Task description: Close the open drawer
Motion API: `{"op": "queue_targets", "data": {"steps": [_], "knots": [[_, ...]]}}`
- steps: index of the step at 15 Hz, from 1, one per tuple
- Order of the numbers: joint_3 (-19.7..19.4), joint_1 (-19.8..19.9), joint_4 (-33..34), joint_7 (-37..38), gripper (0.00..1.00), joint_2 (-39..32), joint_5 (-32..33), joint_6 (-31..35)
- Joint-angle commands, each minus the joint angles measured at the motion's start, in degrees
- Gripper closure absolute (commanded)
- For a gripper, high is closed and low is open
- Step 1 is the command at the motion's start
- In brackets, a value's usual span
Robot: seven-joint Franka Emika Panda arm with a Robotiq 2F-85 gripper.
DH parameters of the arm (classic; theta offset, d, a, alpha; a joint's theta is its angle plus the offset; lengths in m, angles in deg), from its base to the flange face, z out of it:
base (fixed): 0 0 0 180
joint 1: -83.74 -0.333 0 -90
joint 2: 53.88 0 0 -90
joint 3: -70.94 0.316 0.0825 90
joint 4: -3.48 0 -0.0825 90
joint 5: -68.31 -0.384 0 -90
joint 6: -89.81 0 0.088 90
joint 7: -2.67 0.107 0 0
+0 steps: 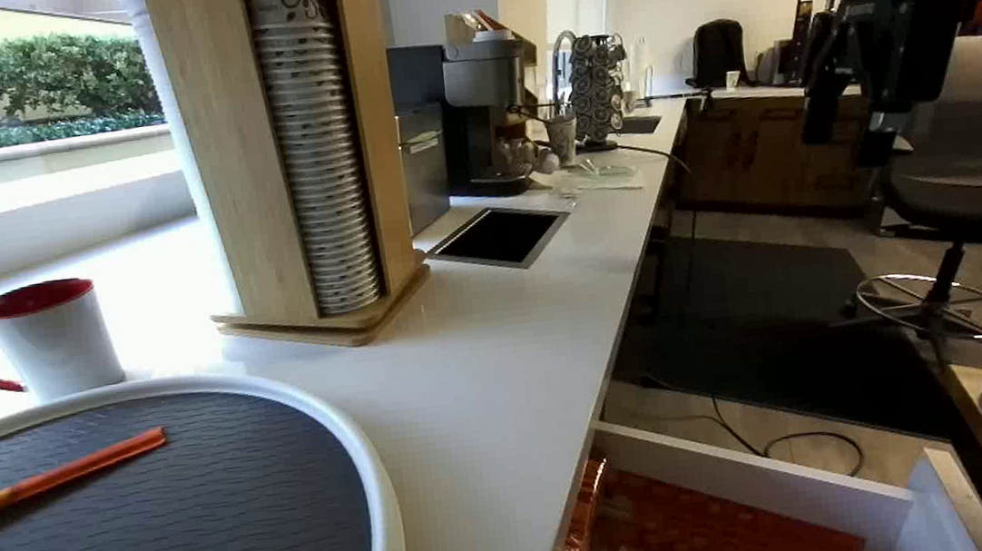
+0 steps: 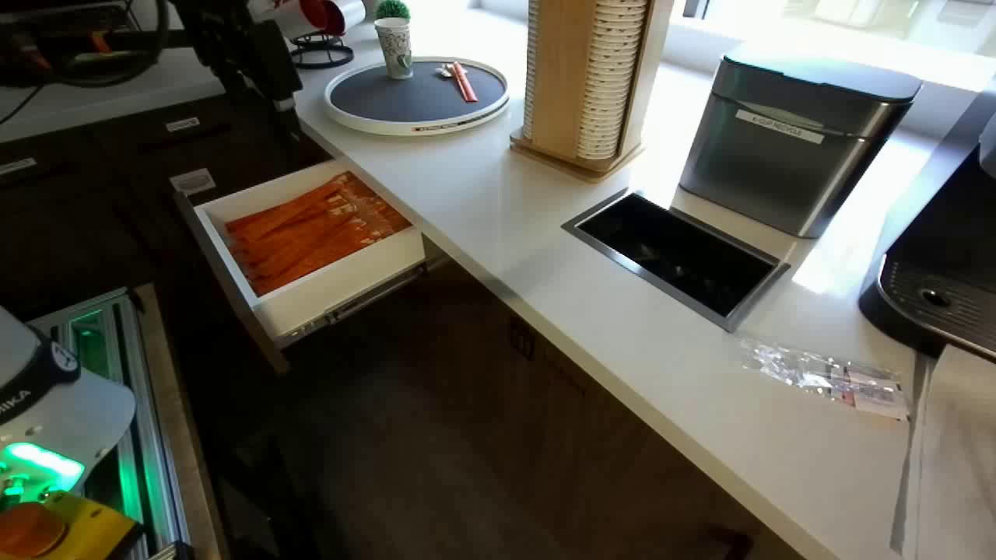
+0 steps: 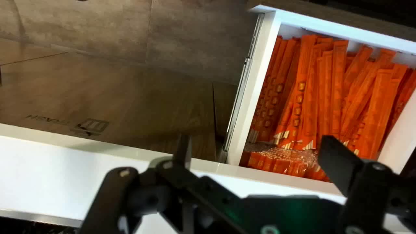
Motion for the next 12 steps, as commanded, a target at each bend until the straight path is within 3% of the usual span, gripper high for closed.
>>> {"op": "queue_targets", "data": {"steps": [1,8,12], "knots": [[-0.3,-0.3,0.1,0.2,0.00,0.0,0.2,-0.2],[-0.3,-0.3,0.1,0.2,0.00,0.0,0.2,-0.2],[-0.3,-5.6,-0.6,-0.5,0.00,-4.5,-8.6,0.6]]}}
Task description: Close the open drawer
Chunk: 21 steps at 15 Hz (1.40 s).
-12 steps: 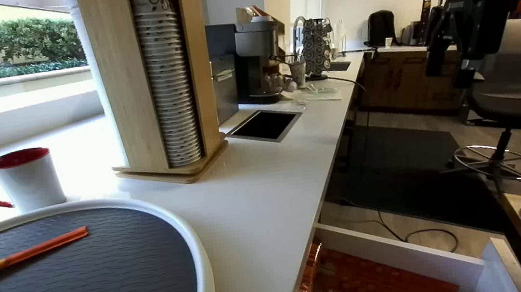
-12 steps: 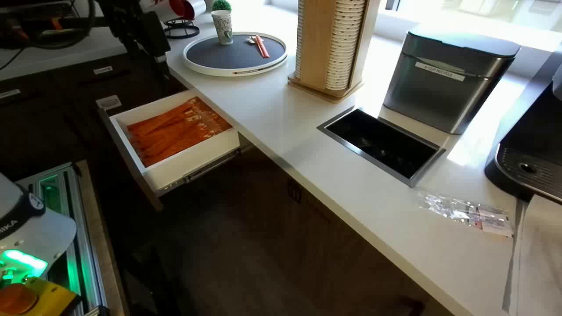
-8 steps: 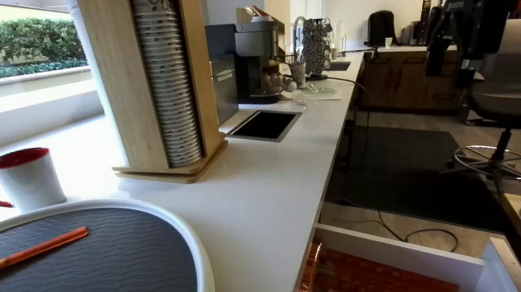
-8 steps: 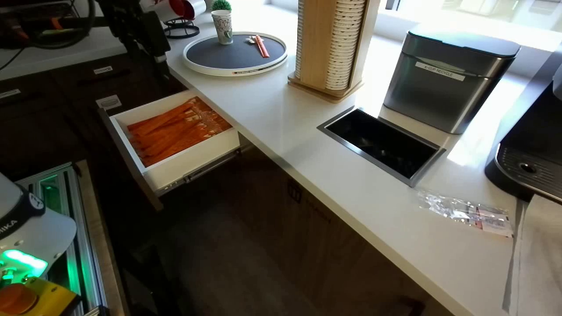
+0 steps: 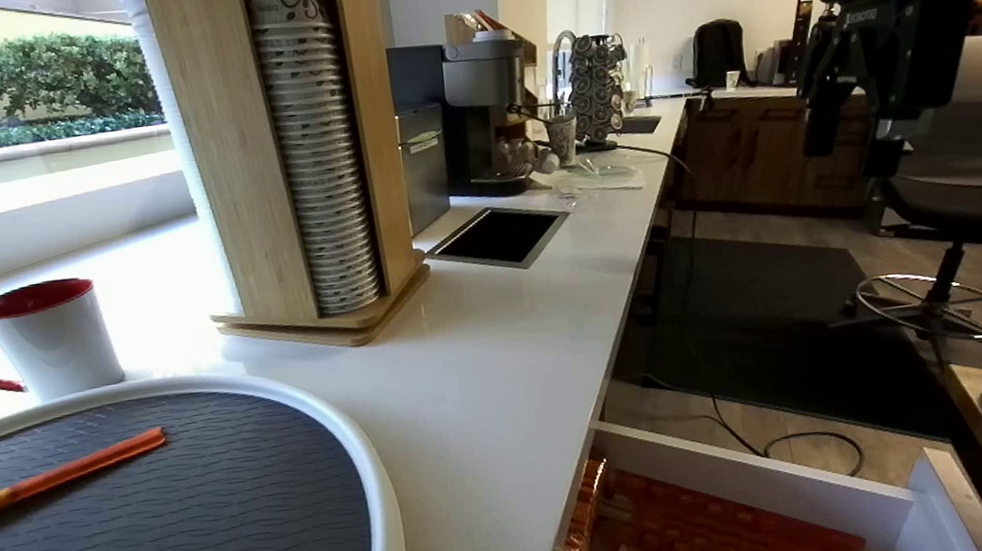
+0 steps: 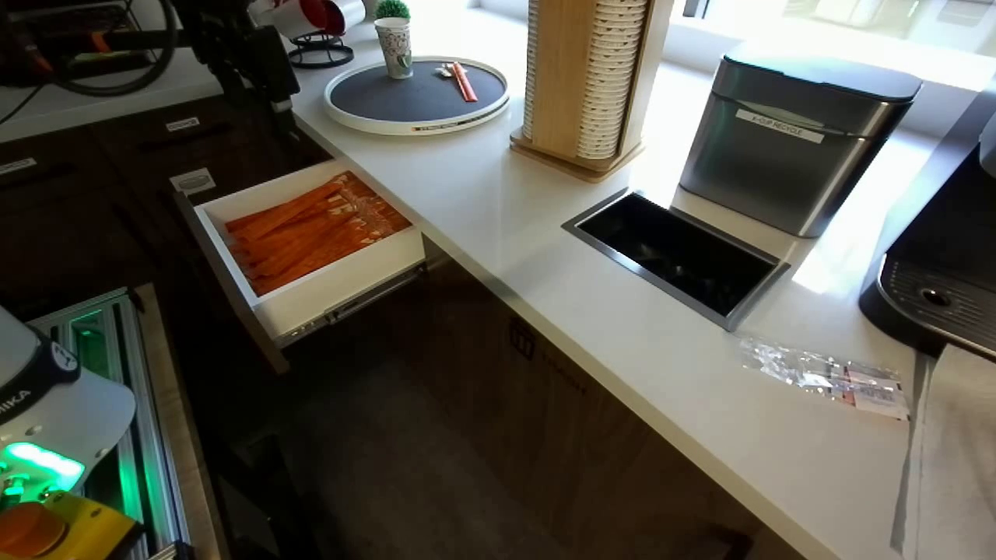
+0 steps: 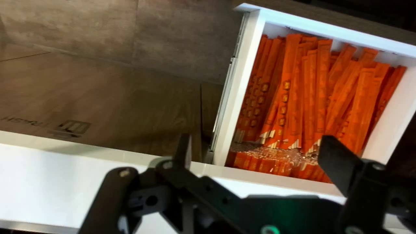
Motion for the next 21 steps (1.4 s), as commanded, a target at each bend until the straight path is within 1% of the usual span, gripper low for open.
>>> {"op": "queue_targets", "data": {"steps": [1,3,5,9,10,11,14,21], "knots": [[-0.7,-5.9,-0.9,-2.1,0.00,-4.6,-8.7,0.5],[-0.1,-8.8,-2.4,-3.9,0.00,-7.1,-13.6,1.0],[0.7,-11.2,-3.6,-5.8,0.00,-10.5,-17.5,0.1],[2.1,-13.8,-4.9,-9.3,0.00,-16.8,-22.9,-3.1],[2.4,-14.2,-4.5,-11.5,0.00,-18.5,-23.2,-3.9],[3.3,-12.1,-5.1,-8.7,0.00,-15.5,-21.5,-2.2],[3.9,-12.6,-4.9,-10.6,0.00,-18.4,-22.2,-2.6],[3.9,-12.6,-4.7,-10.9,0.00,-18.6,-22.3,-2.6]]}}
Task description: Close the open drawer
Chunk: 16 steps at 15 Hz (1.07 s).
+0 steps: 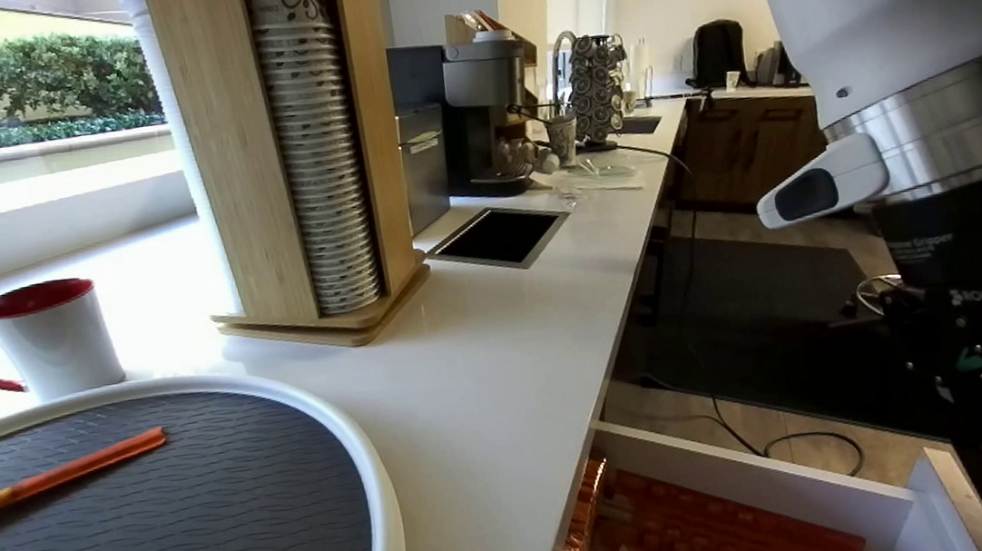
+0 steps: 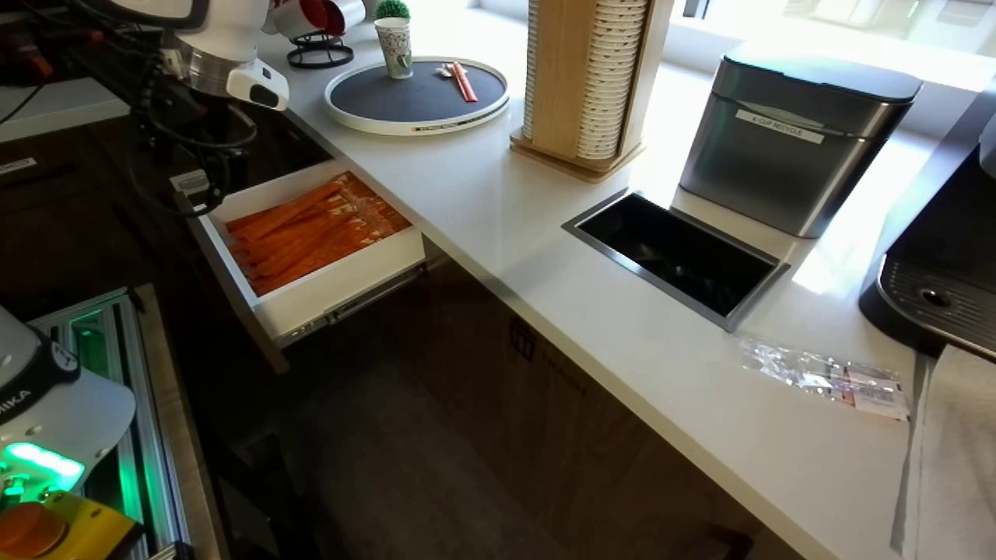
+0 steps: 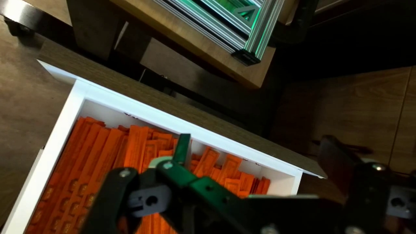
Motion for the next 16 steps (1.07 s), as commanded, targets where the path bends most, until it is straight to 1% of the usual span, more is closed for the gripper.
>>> {"op": "queue_targets", "data": {"steps": [1,3,5,7,8,9,10,11,14,15,16], "knots": [[1.5,1.6,0.1,-0.4,0.00,0.0,-0.4,-0.3],[2.2,1.0,0.6,0.6,0.00,-2.0,-2.2,-0.3],[3.8,0.9,0.5,3.7,0.00,-4.1,-3.0,0.5],[5.3,0.6,-0.1,6.2,0.00,-6.4,-5.4,1.1],[6.0,0.7,-0.3,7.0,0.02,-7.4,-6.2,1.4],[6.7,0.7,-0.6,7.8,0.26,-8.4,-7.4,1.4],[7.4,0.8,-1.0,9.0,0.27,-9.1,-8.1,1.8],[8.1,1.0,-1.4,10.7,0.30,-10.0,-8.8,2.1],[10.0,1.1,-2.8,16.4,0.55,-12.0,-10.7,3.7],[10.5,1.1,-3.4,18.7,0.61,-12.5,-10.9,4.5],[10.9,1.1,-1.9,19.8,0.70,-14.6,-11.3,5.0]]}}
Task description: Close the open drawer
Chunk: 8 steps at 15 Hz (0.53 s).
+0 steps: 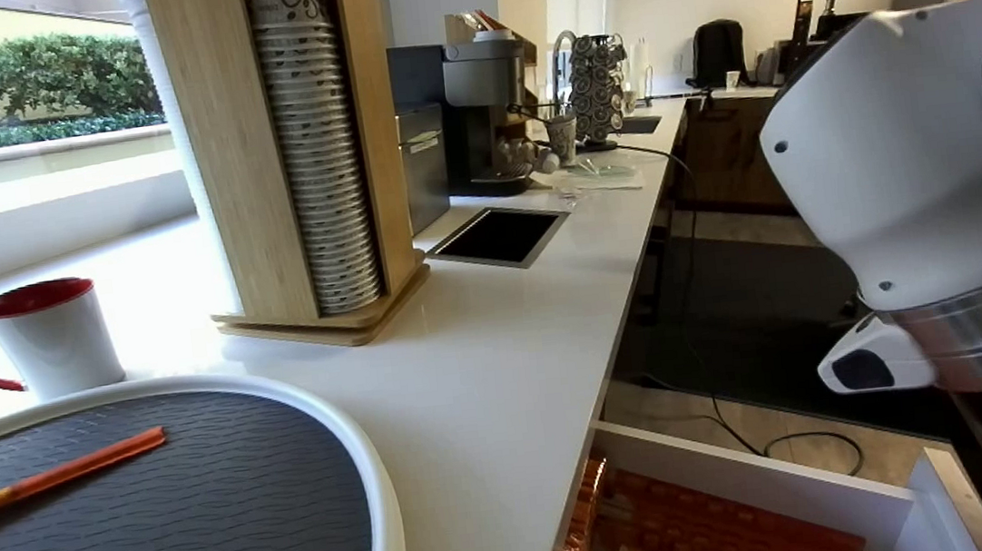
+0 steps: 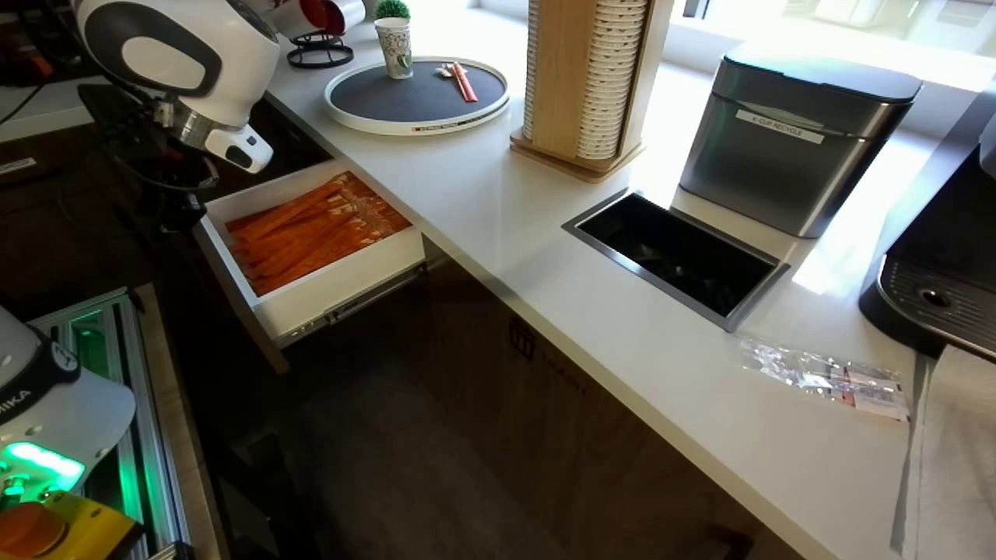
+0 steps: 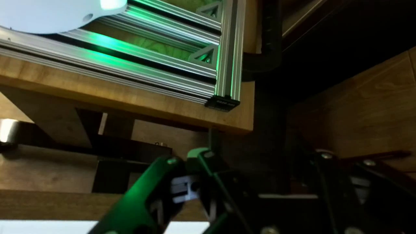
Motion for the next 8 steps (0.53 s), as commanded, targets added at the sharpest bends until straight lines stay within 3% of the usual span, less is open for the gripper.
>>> {"op": "queue_targets", "data": {"steps": [1,4,8], "knots": [[2.5,0.5,-0.1,5.8,0.77,-3.4,-2.7,3.7],[3.9,0.4,-0.1,10.4,0.99,-4.5,-1.3,8.1],[5.4,0.2,-0.1,14.3,1.00,-7.4,-0.1,13.9]]}}
